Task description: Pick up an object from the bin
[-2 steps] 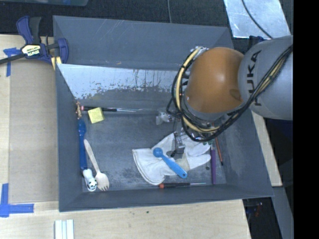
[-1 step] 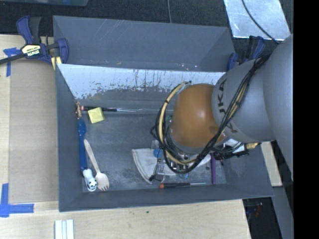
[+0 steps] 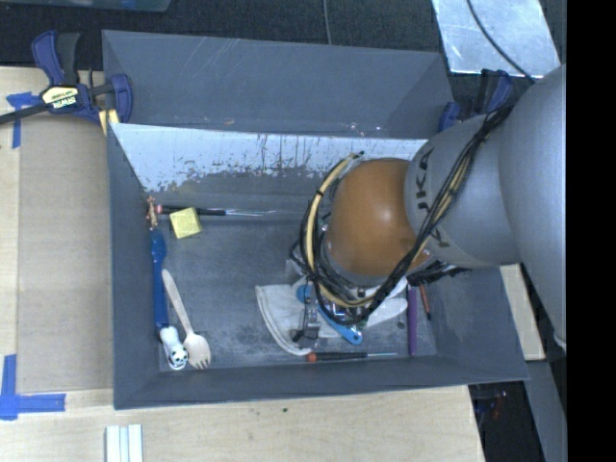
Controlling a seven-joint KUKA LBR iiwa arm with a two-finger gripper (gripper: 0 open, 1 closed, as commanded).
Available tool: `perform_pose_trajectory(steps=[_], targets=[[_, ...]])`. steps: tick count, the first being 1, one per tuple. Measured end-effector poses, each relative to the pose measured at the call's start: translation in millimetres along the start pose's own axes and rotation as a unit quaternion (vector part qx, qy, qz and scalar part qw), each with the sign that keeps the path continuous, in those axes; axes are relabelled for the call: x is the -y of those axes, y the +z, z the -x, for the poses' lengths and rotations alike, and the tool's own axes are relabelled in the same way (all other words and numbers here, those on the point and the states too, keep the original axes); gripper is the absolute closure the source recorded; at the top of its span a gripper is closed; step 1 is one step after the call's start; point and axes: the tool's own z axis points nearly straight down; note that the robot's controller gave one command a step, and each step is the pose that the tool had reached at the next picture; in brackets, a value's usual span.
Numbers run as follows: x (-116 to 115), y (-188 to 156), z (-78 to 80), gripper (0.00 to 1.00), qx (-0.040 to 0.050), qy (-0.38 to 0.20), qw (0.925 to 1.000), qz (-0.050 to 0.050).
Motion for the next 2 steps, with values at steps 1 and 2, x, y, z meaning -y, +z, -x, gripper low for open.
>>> perform_pose_trajectory(steps=[1, 2], targets=[[-11.8, -1.6, -24.8, 1.0, -0.0044, 0.143, 0.9897, -0.001], [-11.7, -1.6, -24.8, 1.0, -0.0045, 0.144, 0.9896, -0.001]])
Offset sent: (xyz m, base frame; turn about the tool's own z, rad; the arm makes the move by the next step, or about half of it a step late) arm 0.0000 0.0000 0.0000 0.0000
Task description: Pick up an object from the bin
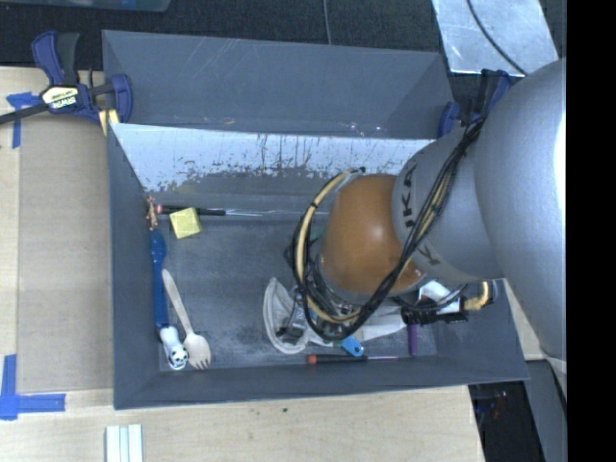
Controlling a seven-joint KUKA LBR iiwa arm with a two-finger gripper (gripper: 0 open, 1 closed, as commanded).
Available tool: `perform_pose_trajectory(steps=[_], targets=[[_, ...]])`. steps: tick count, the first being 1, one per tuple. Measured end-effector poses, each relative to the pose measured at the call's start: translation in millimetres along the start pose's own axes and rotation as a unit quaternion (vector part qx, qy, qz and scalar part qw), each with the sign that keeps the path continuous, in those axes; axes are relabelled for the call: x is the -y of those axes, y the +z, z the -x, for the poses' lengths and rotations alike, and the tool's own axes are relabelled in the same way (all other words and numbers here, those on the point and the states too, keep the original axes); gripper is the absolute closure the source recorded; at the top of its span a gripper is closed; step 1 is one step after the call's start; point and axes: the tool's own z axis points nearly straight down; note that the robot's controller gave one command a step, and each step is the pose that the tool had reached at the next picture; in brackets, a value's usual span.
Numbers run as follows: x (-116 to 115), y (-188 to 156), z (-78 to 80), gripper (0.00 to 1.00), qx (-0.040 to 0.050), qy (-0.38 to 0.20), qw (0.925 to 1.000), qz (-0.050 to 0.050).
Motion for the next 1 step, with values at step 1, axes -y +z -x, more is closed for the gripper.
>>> perform_pose_trajectory(steps=[1], targets=[[1.5, -23.6, -2.2, 1.0, -0.0044, 0.0, 1.0, -0.002]])
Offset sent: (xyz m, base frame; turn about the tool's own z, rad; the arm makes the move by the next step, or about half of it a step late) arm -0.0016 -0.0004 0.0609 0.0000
